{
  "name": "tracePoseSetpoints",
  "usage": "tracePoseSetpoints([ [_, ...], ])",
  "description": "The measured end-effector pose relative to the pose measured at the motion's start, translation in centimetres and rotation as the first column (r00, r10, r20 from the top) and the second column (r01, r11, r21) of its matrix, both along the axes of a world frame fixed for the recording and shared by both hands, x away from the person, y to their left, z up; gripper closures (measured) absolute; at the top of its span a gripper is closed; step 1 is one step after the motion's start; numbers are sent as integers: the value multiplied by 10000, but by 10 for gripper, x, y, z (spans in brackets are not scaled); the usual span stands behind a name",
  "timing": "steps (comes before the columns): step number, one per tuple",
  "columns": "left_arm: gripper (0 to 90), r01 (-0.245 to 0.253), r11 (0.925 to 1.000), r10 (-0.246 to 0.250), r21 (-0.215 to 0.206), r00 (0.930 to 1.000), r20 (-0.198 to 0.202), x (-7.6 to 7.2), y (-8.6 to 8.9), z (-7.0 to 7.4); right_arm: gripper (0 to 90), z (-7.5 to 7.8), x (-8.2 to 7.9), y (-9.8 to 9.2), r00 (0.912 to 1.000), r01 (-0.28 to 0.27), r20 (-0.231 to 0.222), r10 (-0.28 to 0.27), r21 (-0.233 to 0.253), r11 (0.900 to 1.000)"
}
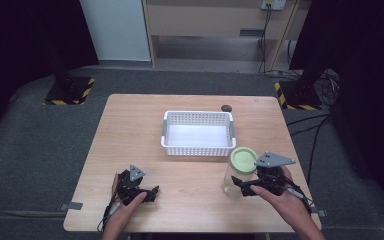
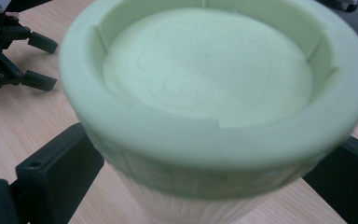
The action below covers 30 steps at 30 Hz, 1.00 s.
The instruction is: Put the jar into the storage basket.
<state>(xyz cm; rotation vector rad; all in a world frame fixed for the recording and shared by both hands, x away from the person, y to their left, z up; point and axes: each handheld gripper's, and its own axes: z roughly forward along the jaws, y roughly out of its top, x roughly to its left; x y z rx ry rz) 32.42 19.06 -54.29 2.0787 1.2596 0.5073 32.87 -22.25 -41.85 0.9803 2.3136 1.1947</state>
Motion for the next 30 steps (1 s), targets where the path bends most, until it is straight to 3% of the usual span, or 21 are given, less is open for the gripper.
tracePoseSetpoints([
  [30, 0, -2, 10000, 2, -2, 10000, 0, 0, 0, 0, 111, 3, 6, 7, 9996, -25, 268, 20, 196, 9998],
])
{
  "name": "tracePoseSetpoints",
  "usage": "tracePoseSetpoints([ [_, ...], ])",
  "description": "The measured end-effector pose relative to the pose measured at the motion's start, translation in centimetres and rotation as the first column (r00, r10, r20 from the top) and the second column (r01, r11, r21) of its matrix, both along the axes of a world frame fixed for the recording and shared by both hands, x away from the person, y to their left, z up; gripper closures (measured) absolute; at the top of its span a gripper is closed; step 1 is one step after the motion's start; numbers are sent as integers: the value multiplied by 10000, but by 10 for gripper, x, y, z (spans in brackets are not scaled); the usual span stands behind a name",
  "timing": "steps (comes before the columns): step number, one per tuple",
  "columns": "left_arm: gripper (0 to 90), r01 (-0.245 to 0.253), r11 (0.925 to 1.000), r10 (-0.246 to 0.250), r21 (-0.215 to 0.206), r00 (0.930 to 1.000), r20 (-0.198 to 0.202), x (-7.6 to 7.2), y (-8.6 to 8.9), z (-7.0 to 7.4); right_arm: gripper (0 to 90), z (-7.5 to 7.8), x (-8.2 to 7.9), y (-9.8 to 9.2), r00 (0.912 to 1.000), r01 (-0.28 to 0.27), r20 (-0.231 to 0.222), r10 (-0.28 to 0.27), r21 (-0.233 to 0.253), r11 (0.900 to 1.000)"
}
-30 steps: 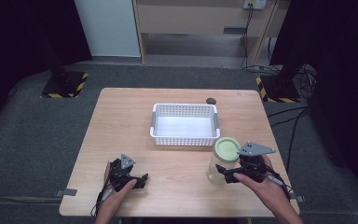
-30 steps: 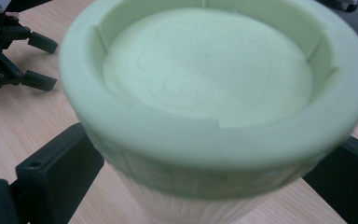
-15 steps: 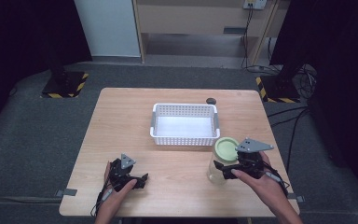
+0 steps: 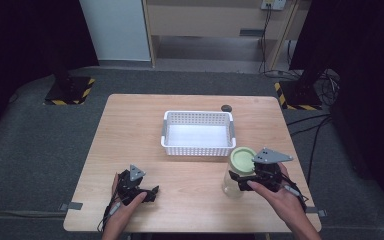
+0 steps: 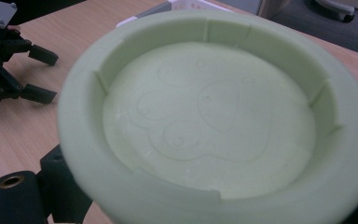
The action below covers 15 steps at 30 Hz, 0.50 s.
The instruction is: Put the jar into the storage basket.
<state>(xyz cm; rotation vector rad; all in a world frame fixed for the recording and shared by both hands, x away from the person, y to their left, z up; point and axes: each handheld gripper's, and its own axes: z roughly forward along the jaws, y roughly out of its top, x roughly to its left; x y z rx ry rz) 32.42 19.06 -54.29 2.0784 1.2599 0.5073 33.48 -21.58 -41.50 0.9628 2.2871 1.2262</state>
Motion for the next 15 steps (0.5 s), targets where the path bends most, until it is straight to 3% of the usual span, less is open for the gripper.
tracePoseSetpoints([
  [15, 0, 0, 10000, 0, 1, 10000, -1, 0, 0, 0, 113, 10, 3, 2, 9998, 150, -90, -149, 74, 9999],
])
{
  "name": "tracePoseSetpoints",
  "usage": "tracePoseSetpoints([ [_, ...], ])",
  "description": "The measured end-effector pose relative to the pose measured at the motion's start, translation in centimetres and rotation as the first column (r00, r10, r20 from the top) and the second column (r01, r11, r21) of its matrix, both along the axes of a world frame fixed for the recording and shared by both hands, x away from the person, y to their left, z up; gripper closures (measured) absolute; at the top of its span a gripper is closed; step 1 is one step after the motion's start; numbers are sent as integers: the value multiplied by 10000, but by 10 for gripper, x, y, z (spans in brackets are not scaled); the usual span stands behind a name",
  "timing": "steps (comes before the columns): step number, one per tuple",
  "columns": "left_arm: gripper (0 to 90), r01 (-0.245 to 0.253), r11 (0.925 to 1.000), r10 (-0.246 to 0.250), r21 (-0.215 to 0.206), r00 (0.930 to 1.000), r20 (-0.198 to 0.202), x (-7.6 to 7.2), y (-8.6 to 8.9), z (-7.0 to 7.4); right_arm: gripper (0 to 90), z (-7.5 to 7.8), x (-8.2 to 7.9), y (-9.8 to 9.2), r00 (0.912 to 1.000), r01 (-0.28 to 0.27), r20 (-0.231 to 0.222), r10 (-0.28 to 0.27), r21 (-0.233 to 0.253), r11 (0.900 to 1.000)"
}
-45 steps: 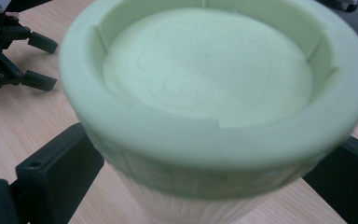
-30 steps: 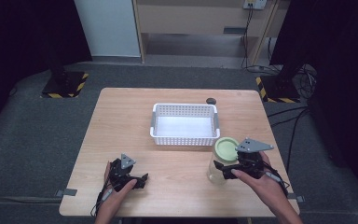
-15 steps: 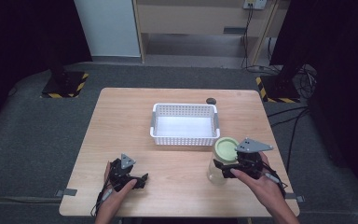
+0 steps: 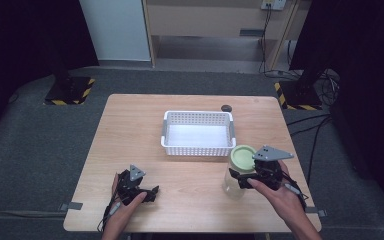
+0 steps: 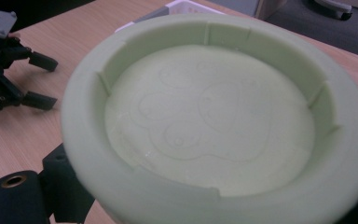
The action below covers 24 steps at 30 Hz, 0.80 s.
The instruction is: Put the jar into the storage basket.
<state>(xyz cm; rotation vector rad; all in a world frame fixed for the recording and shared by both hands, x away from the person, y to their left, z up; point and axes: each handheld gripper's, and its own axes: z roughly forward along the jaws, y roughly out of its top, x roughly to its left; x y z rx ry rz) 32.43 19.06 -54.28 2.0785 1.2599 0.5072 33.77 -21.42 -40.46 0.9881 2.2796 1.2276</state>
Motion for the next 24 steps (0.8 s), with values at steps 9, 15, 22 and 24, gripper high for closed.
tracePoseSetpoints([
  [9, 0, 0, 10000, 0, 2, 10000, -2, 0, 0, 0, 113, 33, 17, 9, 9991, 25, 413, -33, 195, 9998],
  [15, 0, 4, 10000, -4, 4, 10000, -1, 0, 0, 0, 113, 60, 34, 17, 9987, 81, 491, -97, 332, 9994],
  [22, 0, 9, 10000, -9, 7, 10000, -7, 0, 0, 0, 113, 81, 63, 33, 9966, 177, 793, -202, 329, 9993],
  [24, 0, 7, 10000, -7, 6, 10000, -7, 0, 0, 0, 113, 84, 71, 38, 9963, 236, 819, -265, 364, 9991],
])
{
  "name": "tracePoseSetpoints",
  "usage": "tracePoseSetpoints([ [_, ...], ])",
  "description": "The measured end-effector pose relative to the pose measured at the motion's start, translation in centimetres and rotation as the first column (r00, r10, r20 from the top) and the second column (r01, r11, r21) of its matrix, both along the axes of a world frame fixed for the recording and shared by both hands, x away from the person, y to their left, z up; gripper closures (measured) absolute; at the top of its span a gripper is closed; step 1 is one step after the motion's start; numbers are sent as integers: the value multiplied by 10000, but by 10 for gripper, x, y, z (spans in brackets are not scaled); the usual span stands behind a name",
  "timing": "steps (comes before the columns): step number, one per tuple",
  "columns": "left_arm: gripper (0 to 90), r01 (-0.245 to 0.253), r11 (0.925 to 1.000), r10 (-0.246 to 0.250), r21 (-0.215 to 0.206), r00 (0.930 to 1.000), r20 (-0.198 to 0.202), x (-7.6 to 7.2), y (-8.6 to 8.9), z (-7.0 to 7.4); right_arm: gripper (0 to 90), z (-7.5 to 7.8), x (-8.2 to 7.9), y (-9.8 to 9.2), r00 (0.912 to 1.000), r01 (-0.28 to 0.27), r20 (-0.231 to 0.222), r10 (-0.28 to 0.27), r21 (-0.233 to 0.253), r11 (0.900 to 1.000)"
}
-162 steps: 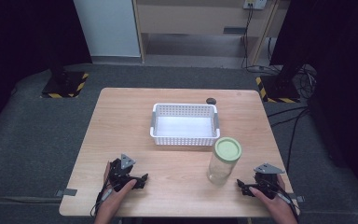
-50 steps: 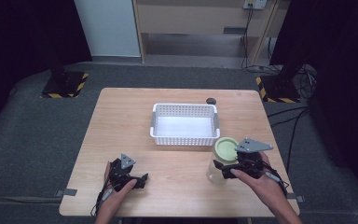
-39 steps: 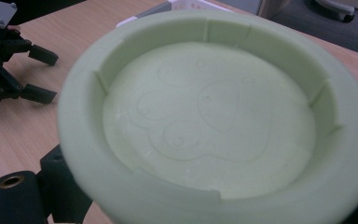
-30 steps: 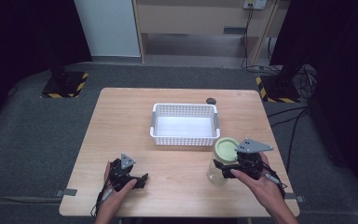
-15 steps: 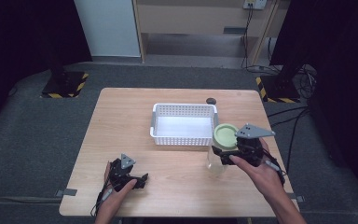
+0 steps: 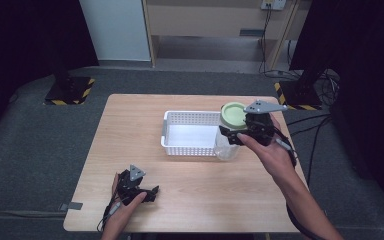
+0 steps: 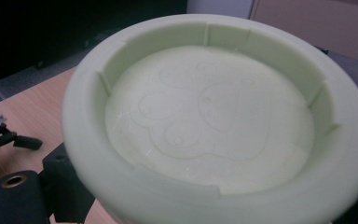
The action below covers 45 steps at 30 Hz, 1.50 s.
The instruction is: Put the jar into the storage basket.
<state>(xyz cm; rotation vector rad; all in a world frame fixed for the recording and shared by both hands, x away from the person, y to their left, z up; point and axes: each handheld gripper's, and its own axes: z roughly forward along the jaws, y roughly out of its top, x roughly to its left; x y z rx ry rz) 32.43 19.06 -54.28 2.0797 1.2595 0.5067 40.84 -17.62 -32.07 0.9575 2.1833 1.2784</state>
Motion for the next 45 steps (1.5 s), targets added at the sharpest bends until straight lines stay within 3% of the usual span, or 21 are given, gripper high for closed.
tracePoseSetpoints([
  [8, 0, -3, 10000, 3, -1, 10000, 1, 0, 0, 0, 113, 1, 32, 16, 9994, 343, 89, -345, 199, 9992],
  [14, 0, 10, 10000, -10, 9, 10000, -5, 0, 0, 0, 113, 0, 56, 29, 9981, 594, 151, -593, -55, 9982],
  [20, 0, 19, 10000, -19, 5, 10000, -4, 0, 0, 0, 114, -7, 76, 36, 9955, 949, -10, -949, 120, 9954],
  [28, 0, 18, 10000, -18, 5, 10000, -2, 0, 0, 0, 113, -21, 98, 47, 9929, 1178, -136, -1178, -23, 9930],
  [34, 0, 19, 10000, -19, 4, 10000, -4, 0, 0, 0, 113, -30, 106, 55, 9917, 1274, -185, -1276, -107, 9918],
  [45, 0, 19, 10000, -19, 9, 10000, -7, 0, 0, 0, 113, -49, 105, 55, 9889, 1426, -400, -1428, -73, 9897],
])
